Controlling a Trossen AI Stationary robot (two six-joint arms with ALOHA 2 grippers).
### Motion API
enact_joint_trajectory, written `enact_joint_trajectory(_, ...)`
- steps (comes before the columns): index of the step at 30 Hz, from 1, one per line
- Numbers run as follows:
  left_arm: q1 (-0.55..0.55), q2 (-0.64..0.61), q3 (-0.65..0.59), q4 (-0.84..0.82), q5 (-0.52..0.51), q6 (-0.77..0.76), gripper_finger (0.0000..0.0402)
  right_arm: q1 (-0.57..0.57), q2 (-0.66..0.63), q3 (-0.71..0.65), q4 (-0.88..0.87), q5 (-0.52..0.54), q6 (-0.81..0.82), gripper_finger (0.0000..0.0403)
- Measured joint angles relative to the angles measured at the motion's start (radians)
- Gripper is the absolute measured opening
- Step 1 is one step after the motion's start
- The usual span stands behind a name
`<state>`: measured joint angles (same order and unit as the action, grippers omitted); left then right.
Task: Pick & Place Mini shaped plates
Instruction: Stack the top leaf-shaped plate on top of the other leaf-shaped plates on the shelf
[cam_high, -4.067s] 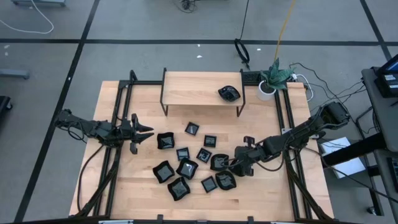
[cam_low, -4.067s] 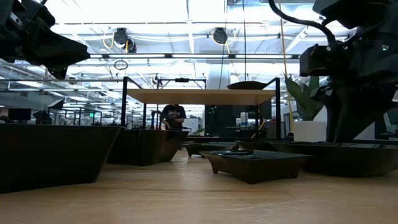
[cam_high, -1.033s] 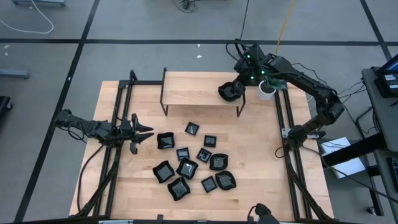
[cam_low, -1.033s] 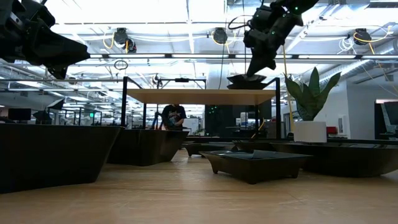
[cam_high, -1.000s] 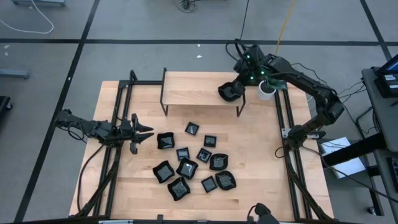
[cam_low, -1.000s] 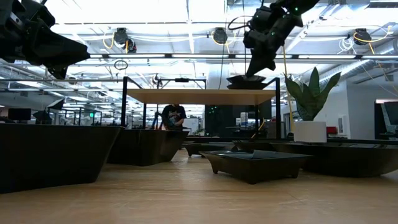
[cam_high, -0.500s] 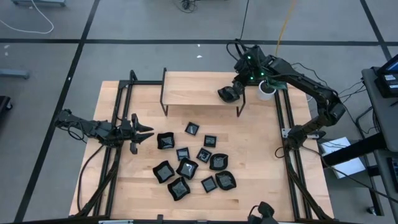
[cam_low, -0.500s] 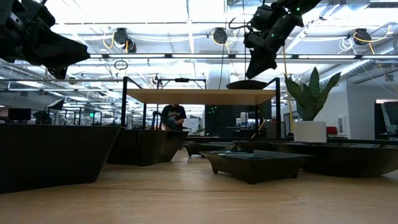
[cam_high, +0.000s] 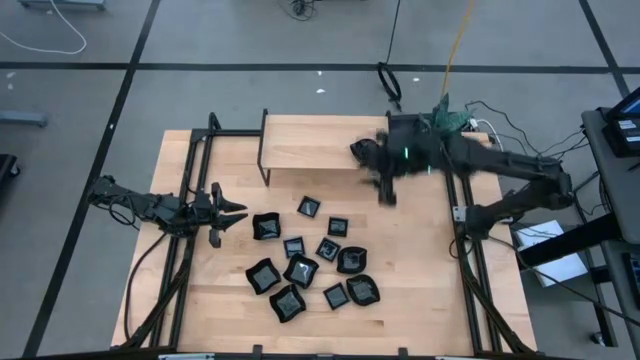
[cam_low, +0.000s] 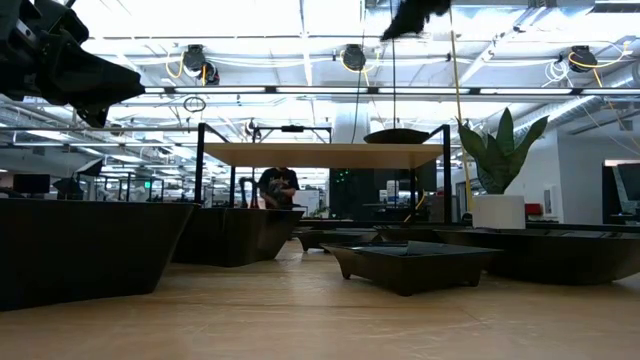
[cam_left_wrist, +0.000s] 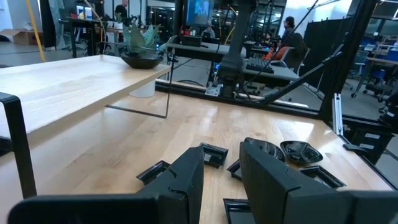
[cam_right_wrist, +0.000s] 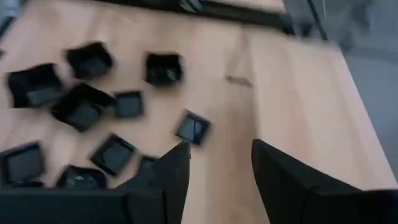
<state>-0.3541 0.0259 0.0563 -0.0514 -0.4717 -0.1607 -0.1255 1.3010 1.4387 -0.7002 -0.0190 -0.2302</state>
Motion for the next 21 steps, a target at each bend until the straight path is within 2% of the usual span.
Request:
enact_joint_trajectory(5, 0.0, 0.0, 0.0, 0.0, 0.0, 0.0, 0.0106, 0.362, 0.039, 0.0, 0.136, 0.282, 0.054, 0.0173)
enact_joint_trajectory(10, 0.0, 0.0, 0.0, 0.001, 0.0, 0.0, 0.0106, 0.601, 0.133, 0.065, 0.17, 0.478, 0.057, 0.0183)
enact_joint_trajectory(12, 0.0, 0.0, 0.0, 0.0, 0.0, 0.0, 0.0106, 0.652, 0.189, 0.128, 0.146, 0.521, 0.079, 0.0183)
enact_joint_trajectory(15, 0.0, 0.0, 0.0, 0.0, 0.0, 0.0, 0.0106, 0.673, 0.278, 0.273, 0.031, 0.515, 0.205, 0.0183)
enact_joint_trajectory(18, 0.0, 0.0, 0.0, 0.001, 0.0, 0.0, 0.0106, 0.655, 0.362, 0.418, -0.173, 0.49, 0.397, 0.0183)
enact_joint_trajectory(21, 0.0, 0.0, 0.0, 0.001, 0.0, 0.0, 0.0106, 0.631, 0.432, 0.476, -0.409, 0.481, 0.587, 0.0183)
